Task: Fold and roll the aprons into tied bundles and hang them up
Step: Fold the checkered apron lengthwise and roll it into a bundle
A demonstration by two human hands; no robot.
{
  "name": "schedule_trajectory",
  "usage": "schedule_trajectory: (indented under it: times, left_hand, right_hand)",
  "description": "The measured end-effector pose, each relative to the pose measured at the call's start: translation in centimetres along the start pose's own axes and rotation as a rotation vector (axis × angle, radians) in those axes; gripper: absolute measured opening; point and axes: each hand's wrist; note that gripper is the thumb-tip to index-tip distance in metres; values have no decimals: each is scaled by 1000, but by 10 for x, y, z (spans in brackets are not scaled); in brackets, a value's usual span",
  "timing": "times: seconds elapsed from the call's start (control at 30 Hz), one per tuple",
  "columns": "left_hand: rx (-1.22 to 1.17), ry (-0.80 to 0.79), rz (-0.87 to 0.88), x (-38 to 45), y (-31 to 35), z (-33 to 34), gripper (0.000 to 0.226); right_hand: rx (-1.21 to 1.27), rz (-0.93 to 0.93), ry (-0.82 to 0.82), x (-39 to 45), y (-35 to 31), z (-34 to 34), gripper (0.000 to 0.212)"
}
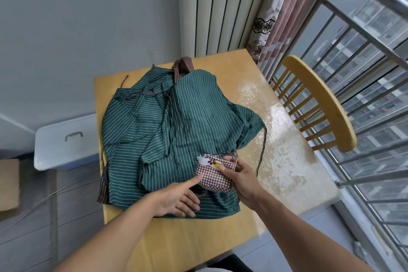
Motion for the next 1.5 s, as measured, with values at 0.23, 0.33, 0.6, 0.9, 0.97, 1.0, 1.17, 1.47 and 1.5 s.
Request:
schedule_trajectory:
  times: [0.23, 0.33, 0.6, 0.9, 0.97, 1.0, 1.17, 1.47, 1.5]
  left_hand:
    - [-693, 100, 168, 17, 12, 17, 56]
    - [-598, 102, 141, 16, 16, 12, 58]
    - [-396, 59, 153, 11, 23, 3, 28]
    - [-365, 134, 132, 19, 20, 13, 39]
    - [-394, 165, 143, 21, 19, 18, 37]
    - [-424, 173, 149, 23, 20, 20, 34]
    - [-597, 265, 153, 25, 34, 23, 22]
    - [-755, 208, 231, 22, 38, 17, 32]
    - [-749, 187, 243, 20, 38, 19, 33]
  right_hand:
    - [-286, 46, -139, -6, 0, 2, 27]
    - [-502, 9, -182, -12, -8, 0, 21]
    - [-885, -122, -20, -14, -24, -7, 46]
    - [-1270, -591, 365, -13, -34, 11, 28]
    - [-1242, -632, 284, -19, -34, 22, 27]
    - [-1282, -672, 215, -23, -32, 27, 23]
    - [-1481, -805, -68, -36, -4, 31, 21]
    - [-921, -211, -89, -47, 15, 18, 22]
    - [-848, -160, -76, -45, 14, 18, 16]
Point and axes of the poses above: each hand's wrist, its own x-axis towards the middle knuckle, its own z-axis out of the palm, y = z × x, and after that the axes turned 9 degrees about z, right-handed
